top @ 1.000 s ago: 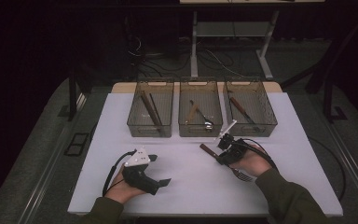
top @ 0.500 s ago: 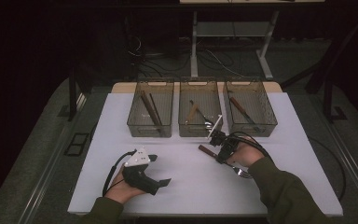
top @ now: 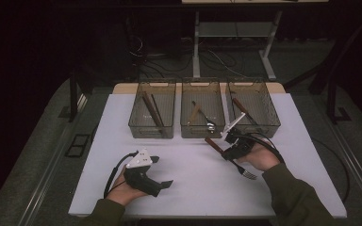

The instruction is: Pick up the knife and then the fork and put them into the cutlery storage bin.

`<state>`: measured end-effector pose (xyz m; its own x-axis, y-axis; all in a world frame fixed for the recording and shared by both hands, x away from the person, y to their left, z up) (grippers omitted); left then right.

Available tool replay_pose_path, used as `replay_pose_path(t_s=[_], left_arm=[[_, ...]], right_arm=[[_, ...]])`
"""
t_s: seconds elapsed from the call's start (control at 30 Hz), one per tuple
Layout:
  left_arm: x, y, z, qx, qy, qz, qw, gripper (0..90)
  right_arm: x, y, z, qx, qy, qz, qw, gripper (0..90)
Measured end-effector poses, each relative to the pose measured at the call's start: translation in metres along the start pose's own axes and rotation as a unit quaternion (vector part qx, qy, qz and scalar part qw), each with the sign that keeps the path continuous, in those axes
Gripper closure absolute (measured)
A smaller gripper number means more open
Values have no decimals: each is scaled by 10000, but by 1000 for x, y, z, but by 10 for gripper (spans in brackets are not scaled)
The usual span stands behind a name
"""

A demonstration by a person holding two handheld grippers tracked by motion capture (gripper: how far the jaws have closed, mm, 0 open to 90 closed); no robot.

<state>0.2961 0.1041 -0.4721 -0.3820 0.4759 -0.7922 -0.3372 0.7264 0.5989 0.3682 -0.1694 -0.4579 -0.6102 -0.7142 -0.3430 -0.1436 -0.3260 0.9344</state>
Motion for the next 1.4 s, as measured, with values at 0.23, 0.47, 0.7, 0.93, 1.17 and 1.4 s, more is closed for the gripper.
replay_pose_path(t_s=[0.23,0.47,0.7,0.93,1.17,1.4], left_arm=[[0,0,0,-4,-20,11,10000,0],[-1,0,-1,8,-44,-20,10000,0],[-1,1,-1,21,-42,-27,10000,0],[-1,0,-1,28,-46,-11,10000,0],[-1,0,-1,23,-43,-12,10000,0],[-1,-1,-1,32,-18,-14,10000,0]], right_arm=[[8,15,-8,24,-167,-724,9972,771],[10,23,-13,-10,-278,-1210,9923,770],[12,36,-24,-37,-421,-1807,9826,770],[15,53,-35,2,-610,-2384,9692,770],[19,73,-50,240,-874,-2944,9514,770],[19,100,-75,646,-1122,-3339,9337,770]])
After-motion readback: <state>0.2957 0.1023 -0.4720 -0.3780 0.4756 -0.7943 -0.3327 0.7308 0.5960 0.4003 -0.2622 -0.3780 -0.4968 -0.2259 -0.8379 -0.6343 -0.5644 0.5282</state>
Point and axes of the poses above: each handheld gripper's, and its own axes: y roughly backward along the jaws, x roughly out of its underside, z roughly to its left, the point moved 6 cm from there along -y, roughly forward along the jaws, and after that the axes turned 4 degrees about z, right-handed, at the moved point
